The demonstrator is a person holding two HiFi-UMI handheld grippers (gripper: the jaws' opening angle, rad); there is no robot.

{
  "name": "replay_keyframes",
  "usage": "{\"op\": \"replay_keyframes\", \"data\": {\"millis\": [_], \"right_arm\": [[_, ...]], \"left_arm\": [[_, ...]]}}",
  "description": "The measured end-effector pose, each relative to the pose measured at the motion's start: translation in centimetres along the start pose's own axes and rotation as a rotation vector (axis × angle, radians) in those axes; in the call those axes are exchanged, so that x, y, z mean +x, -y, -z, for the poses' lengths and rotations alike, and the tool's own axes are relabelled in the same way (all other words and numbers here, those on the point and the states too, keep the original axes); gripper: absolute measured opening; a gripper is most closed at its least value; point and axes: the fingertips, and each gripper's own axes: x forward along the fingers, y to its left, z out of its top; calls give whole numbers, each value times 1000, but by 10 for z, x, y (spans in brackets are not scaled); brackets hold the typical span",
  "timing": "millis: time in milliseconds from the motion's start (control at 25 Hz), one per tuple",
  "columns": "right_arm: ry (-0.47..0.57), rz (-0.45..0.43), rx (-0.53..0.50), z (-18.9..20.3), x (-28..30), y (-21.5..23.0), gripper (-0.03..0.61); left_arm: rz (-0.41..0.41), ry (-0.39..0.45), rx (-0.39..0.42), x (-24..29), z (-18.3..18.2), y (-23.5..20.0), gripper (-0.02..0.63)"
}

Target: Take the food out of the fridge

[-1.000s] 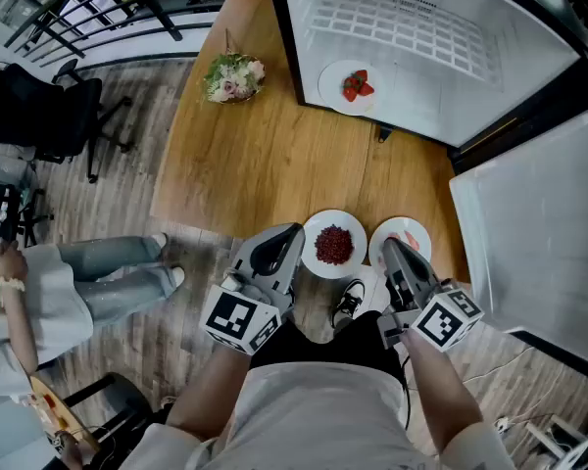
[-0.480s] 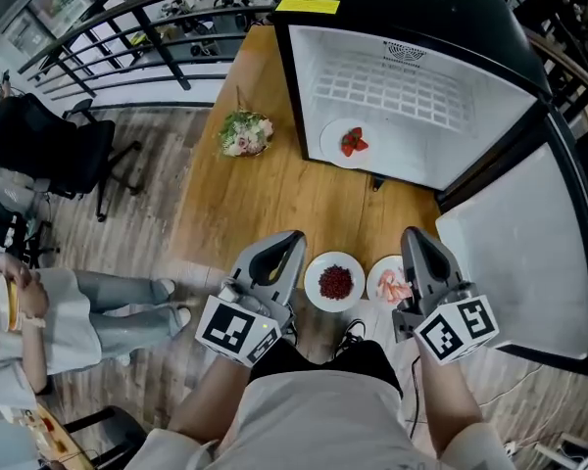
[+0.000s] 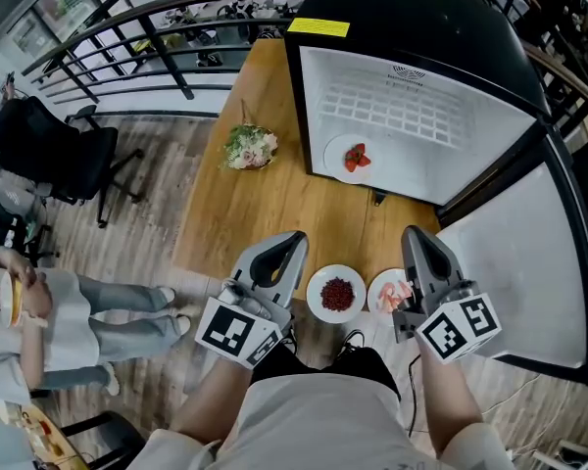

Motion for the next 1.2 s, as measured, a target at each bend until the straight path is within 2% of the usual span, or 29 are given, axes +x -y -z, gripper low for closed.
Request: {"op": "replay_keyframes", "data": {"millis": [400, 600, 720, 920, 1200], "right_arm": [[-16, 5, 16, 3, 4, 2, 18], [-26, 2, 65, 7, 18, 6, 20], [-52, 12, 157, 16, 36, 15, 21], [-84, 125, 353, 45, 74, 52, 25], [-113, 209, 615, 92, 121, 95, 75]], "left_arm": [[-8, -2, 8, -3, 2, -4, 7], [-14, -4, 0, -4, 6, -8, 7], [-16, -4, -7, -5, 8, -12, 8], [-32, -16, -26, -9, 16, -27, 7], [-46, -48, -58, -8, 34, -54, 7]]}}
